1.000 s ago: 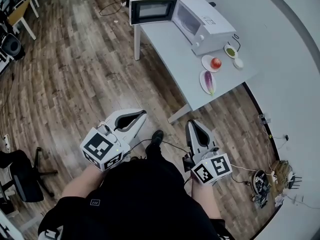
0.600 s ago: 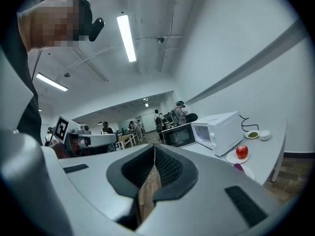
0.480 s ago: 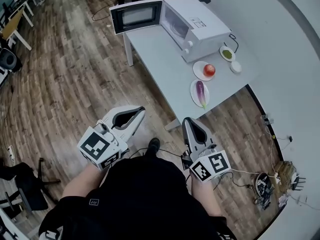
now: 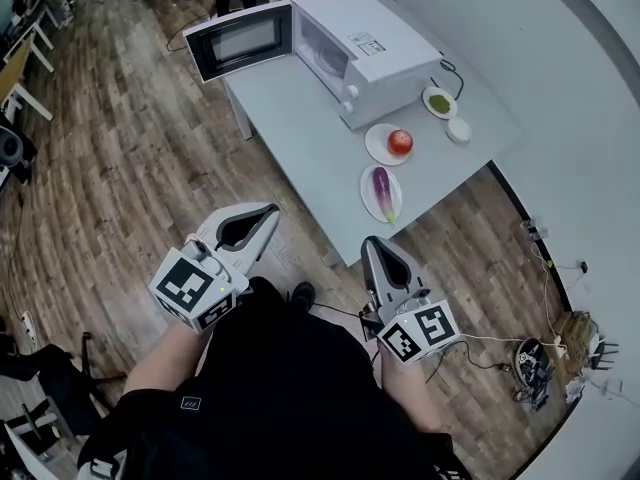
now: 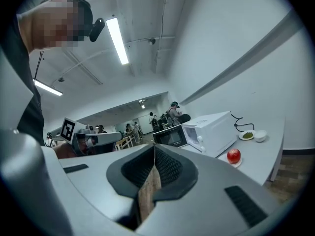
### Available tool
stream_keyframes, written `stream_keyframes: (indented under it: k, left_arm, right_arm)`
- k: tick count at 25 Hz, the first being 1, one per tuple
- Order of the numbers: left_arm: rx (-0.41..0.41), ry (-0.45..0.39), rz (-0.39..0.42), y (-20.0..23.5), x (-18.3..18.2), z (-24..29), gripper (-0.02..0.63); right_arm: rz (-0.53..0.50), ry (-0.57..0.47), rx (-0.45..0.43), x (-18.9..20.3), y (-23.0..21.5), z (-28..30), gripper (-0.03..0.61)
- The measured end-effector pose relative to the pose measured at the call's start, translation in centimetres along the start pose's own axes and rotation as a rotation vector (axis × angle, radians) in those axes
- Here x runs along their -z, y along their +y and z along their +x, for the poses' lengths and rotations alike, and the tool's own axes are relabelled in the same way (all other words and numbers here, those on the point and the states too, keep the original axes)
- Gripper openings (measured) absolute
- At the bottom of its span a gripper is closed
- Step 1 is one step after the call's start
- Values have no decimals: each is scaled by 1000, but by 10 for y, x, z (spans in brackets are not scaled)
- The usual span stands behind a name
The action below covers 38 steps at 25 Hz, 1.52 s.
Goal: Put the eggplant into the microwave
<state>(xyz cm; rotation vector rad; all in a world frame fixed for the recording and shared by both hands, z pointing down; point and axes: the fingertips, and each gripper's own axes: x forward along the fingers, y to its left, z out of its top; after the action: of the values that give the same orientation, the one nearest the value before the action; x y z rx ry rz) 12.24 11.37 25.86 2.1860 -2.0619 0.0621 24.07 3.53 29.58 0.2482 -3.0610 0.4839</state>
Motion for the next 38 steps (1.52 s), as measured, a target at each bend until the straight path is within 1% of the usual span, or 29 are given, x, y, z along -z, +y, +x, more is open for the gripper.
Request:
stream_keyframes:
  k: [4, 7, 10, 12, 15, 19, 24, 27, 31, 32, 36, 38]
  left_arm:
    - [-19, -3, 19, 10, -4, 17, 9]
    - [17, -2, 21, 13, -5, 32, 8]
    - [64, 14, 43, 18, -2, 51, 9]
    - [101, 25, 56, 21, 0, 63, 9]
    - [176, 41, 54, 26, 0, 78, 8]
    - [254, 60, 60, 46, 4, 94, 9]
    - [351, 79, 89, 75, 13, 111, 8]
    - [440, 86, 102, 83, 17, 118, 8]
    - [541, 111, 189, 82, 30, 133, 9]
    - [561, 110, 197, 80, 34, 138, 9]
    - [613, 134, 169, 66, 47, 156, 9]
    - [653, 147, 182, 56, 53, 163, 9]
  right_arm:
    - [17, 9, 26, 5, -12, -1, 17]
    - [28, 10, 59, 6, -23, 0, 17]
    - [32, 5, 98, 5, -34, 6, 17]
    - [39, 4, 128, 4, -42, 12, 17]
    - [48, 3, 169, 2, -48, 27, 17]
    - [45, 1, 222, 0, -49, 54, 17]
    - [67, 4, 327, 11, -53, 80, 17]
    - [86, 7, 399, 20, -52, 88, 17]
    - [106, -13, 486, 29, -54, 88, 17]
    - [114, -17, 506, 33, -56, 84, 17]
    - [140, -21, 569, 42, -64, 68, 17]
    - [145, -27, 599, 45, -67, 59, 17]
